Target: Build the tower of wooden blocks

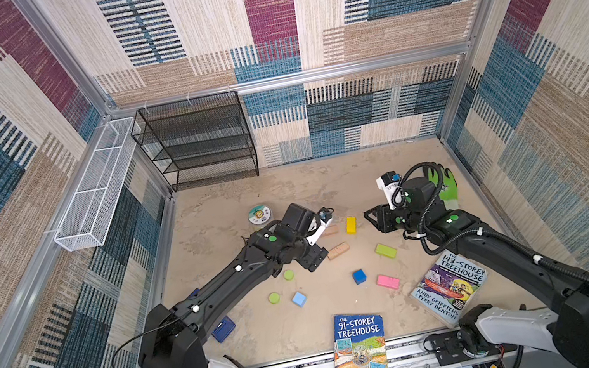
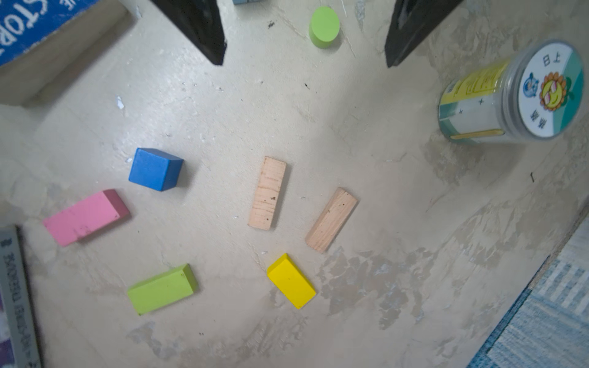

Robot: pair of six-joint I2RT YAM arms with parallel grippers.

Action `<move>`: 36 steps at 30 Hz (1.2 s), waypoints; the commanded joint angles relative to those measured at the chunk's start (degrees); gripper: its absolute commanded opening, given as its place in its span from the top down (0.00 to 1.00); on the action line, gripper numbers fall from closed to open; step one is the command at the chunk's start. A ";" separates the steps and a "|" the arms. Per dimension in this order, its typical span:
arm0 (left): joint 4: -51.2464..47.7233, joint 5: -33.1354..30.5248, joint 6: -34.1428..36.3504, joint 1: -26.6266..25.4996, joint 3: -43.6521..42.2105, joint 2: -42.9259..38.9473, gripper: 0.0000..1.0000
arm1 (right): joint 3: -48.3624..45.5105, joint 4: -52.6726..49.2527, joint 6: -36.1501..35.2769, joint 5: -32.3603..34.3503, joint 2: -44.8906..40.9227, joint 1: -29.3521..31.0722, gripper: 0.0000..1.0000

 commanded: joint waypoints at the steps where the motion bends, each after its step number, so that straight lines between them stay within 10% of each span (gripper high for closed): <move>1: 4.56 4.10 -10.66 2.09 -2.59 -3.29 0.22 | -0.85 0.50 2.01 -2.20 1.78 1.87 0.68; 13: 8.77 11.48 -27.50 9.26 -8.01 -5.12 0.37 | -4.75 3.53 6.88 -1.01 12.93 10.30 0.81; 36: 11.50 15.86 -31.11 9.61 -8.75 0.18 0.48 | -2.19 11.04 8.70 -2.55 27.92 11.01 1.00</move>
